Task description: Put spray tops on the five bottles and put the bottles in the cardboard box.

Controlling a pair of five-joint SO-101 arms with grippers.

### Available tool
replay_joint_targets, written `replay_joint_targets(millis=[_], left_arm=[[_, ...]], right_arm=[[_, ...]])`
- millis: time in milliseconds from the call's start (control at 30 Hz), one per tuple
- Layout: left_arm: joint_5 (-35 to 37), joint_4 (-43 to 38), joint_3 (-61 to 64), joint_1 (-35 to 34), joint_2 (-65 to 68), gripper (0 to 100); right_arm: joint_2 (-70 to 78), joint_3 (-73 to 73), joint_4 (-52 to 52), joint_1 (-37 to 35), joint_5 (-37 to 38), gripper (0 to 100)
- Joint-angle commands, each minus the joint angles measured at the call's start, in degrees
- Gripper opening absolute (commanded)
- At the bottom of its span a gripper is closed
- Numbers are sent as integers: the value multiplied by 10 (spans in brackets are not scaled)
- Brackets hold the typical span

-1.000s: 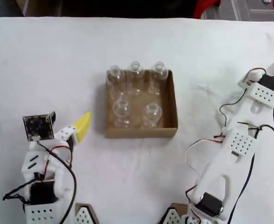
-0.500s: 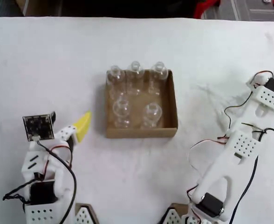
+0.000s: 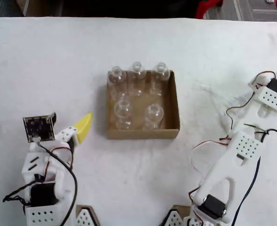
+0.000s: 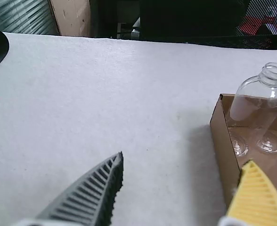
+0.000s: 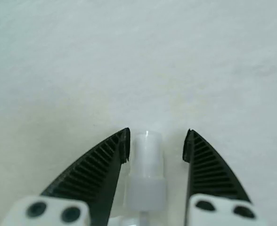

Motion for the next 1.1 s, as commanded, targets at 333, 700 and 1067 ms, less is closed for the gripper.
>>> replay_joint_targets(millis=[333,700,1067], left_arm=[[-8,-13,-3,10,-4,361],[-8,-13,-3,10,-4,361],[-8,-13,-5,10,-4,361]], right_arm=[[21,-8,-7,-11,1,142],[-7,-40,9,-7,1,16],[-175,-37,79,-21,-4,16]])
